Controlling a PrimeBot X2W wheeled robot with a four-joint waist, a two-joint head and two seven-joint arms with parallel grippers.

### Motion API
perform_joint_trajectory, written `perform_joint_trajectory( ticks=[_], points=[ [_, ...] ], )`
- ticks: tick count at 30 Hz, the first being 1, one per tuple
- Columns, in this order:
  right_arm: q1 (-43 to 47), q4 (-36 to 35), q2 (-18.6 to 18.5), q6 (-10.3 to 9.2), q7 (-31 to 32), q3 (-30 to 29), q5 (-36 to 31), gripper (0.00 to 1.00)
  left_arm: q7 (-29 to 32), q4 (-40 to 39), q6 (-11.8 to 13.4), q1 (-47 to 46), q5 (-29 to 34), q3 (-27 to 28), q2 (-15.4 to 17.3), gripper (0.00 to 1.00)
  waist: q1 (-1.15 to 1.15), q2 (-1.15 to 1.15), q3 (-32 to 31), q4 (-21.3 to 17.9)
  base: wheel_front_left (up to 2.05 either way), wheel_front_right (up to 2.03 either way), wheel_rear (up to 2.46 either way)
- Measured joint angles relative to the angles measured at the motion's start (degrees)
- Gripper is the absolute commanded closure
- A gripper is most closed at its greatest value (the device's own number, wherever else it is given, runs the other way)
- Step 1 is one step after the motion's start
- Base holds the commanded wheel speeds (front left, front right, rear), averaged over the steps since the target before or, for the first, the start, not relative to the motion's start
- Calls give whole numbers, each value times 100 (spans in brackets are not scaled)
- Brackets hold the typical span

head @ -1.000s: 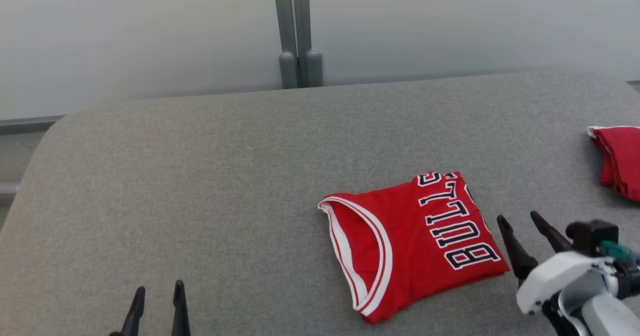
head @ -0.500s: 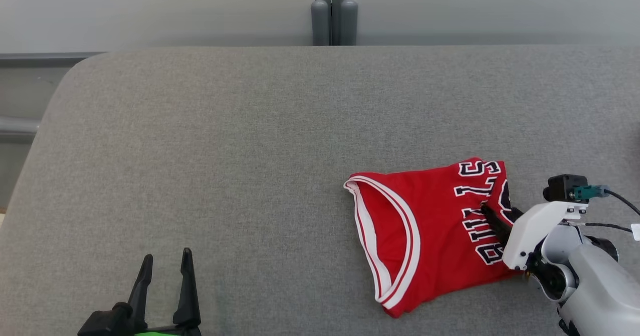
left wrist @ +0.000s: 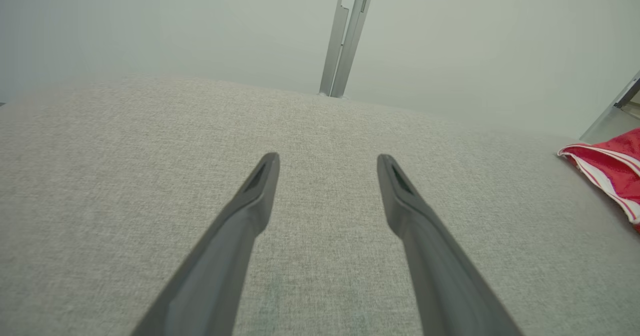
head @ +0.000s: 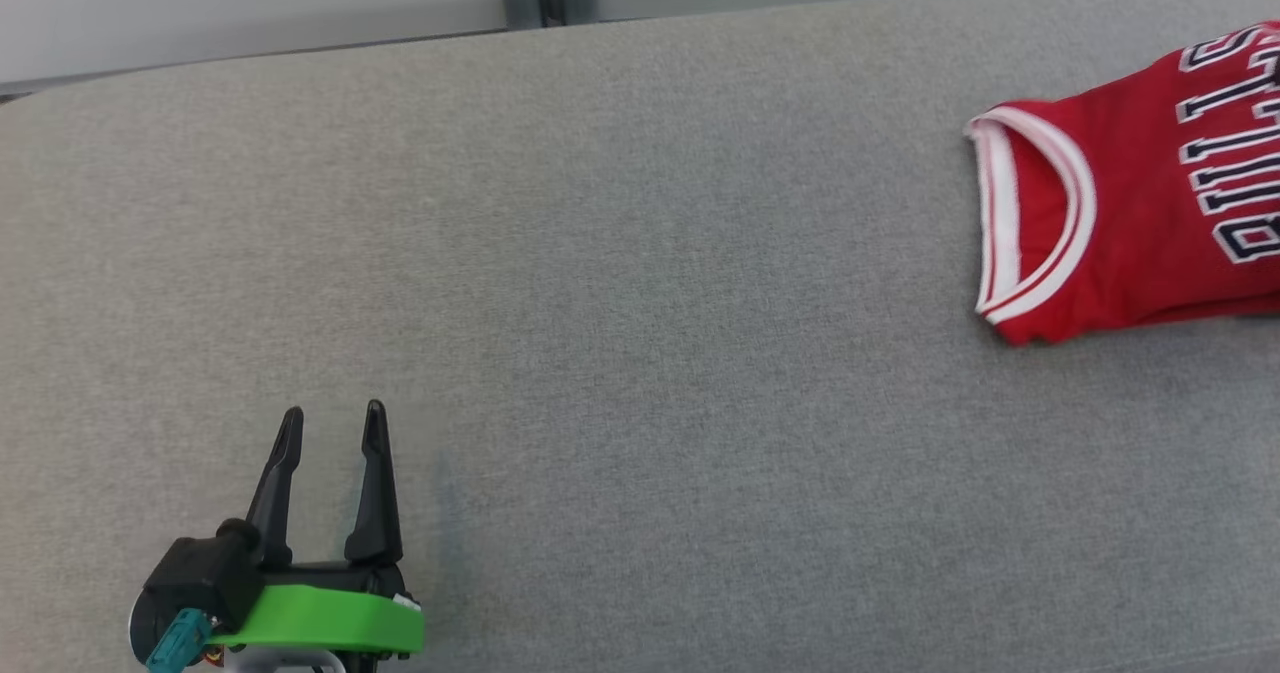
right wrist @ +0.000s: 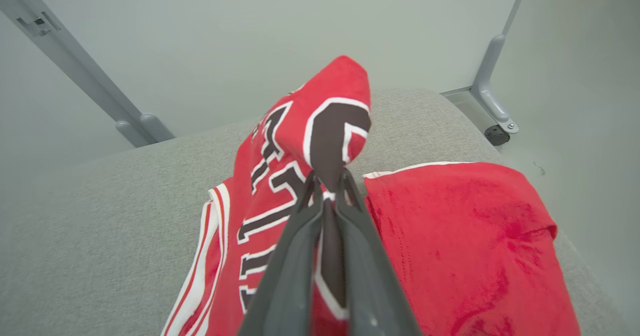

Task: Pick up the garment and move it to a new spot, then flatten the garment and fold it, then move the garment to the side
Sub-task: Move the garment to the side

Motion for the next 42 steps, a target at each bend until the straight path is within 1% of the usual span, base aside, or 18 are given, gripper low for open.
perform_joint_trajectory(
  ticks=[3, 7, 12, 13, 14, 15, 18, 20, 22, 24, 26, 29, 31, 35, 36, 38, 42],
  points=[
    [-223, 202, -207, 0, -14, -245, -158, 100, 1, 55, -45, -77, 57, -24, -1, 0, 0, 0, 248, -178, 0, 0, 0],
    [-471, 453, -258, 1, -107, -502, -404, 100, 1, 118, -94, -81, 114, -2, -2, 0, 0, 0, 503, -376, 0, 0, 0],
    [-768, 948, -301, 1, -271, -806, -690, 100, 1, 103, -144, -109, 110, 41, -2, 0, 0, 0, 750, -548, 0, 0, 0],
    [-797, 1050, -364, 1, -379, -824, -862, 65, 0, 103, -145, -109, 112, 58, -2, 0, 0, 0, 779, -569, 0, 0, 0],
    [-833, 1157, -405, 1, -490, -871, -1006, 0, 1, 104, -148, -110, 112, 81, -2, 0, 0, 0, 793, -582, 0, 0, 0],
    [-884, 1292, -454, 0, -609, -918, -1152, 0, 0, 114, -148, -111, 112, 105, -1, 0, 0, 0, 791, -591, 0, 0, 0],
    [-900, 1406, -478, 0, -1106, -937, -1600, 0, 1, 165, -149, -107, 109, 127, -1, 0, 0, 0, 723, -596, 0, 0, 0],
    [-807, 1405, -425, 0, -1640, -1023, -1818, 0, 1, 243, -113, -65, 102, 144, 0, 0, 1, 0, 632, -588, 0, 0, 0],
    [-557, 1354, -344, 0, -2046, -1054, -2079, 0, 0, 296, -57, 20, 83, 145, 1, 0, 0, 0, 521, -573, 0, 0, 0],
    [-168, 1224, -85, -1, -2259, -1120, -2160, 0, 1, 336, 22, 141, 20, 151, -2, 0, 0, 0, 379, -551, 0, 0, 0],
    [340, 899, 301, 2, -2365, -1085, -2360, 0, 0, 341, 133, 318, -63, 198, 0, 0, 0, 0, 193, -529, 0, 0, 0],
    [1113, 333, 734, 3, -2416, -1136, -2657, 0, 1, 297, 307, 591, -179, 270, 2, 0, 0, 0, -92, -510, 0, 0, 0],
    [1685, -240, 1042, 2, -2431, -1276, -2825, 0, 1, 175, 382, 737, -172, 304, 1, 0, 0, 0, -289, -498, 0, 0, 0],
    [2872, -1373, 1794, 3, -2436, -1412, -3226, 0, 1, 74, 570, 977, -151, 500, 2, 0, 0, 0, -698, -447, 0, 0, 0],
    [3148, -1645, 1978, 3, -2436, -1456, -3344, 0, 1, 66, 570, 1037, -147, 515, 5, 0, 0, 0, -801, -426, 0, 0, 0],
    [3565, -2094, 2232, 2, -2437, -1506, -3478, 0, 1, 56, 563, 1055, -127, 536, 0, 0, 0, 0, -959, -373, 0, 0, 0],
    [4191, -2698, 2703, 2, -2437, -1673, -3741, 0, 1, 81, 404, 1026, -126, 575, -1, 0, 0, 0, -1160, -174, 0, 0, 0]
  ],
)
